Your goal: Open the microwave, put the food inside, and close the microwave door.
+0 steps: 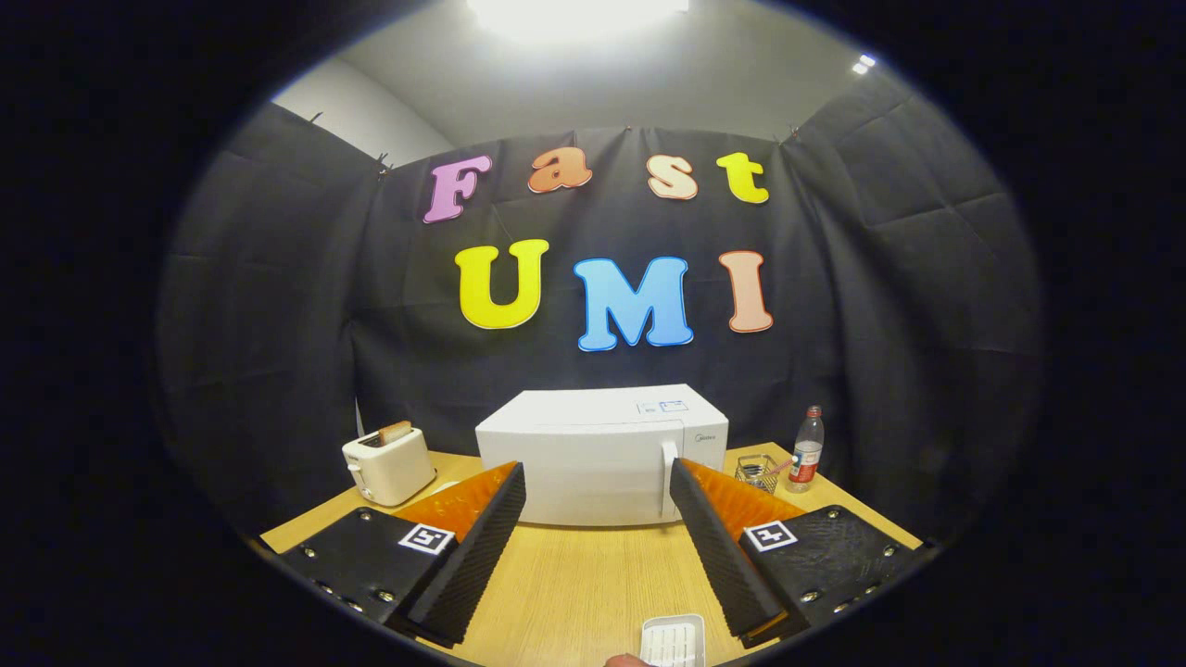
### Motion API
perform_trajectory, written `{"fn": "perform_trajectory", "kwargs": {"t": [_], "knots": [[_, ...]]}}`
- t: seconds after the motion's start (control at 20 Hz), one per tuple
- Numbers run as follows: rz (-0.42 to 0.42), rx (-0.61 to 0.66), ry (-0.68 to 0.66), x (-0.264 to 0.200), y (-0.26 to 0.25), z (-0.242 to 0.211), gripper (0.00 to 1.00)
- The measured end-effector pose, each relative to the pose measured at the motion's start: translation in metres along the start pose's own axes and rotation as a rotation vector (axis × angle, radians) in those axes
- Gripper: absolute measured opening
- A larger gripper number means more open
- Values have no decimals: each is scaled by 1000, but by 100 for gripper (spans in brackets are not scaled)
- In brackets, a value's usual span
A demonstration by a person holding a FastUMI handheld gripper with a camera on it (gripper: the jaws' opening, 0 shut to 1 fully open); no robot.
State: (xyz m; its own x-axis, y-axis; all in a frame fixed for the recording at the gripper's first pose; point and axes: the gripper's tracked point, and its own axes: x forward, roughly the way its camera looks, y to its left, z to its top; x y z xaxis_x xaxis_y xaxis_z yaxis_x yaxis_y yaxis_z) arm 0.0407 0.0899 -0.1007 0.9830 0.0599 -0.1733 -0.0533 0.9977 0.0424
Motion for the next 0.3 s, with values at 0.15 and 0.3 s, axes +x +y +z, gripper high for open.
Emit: {"fn": "perform_trajectory", "kwargs": {"t": [0.15,0.3], "knots": [[-7,9,-17,0,0,4,98],[-10,0,-25,1,0,4,98]]}}
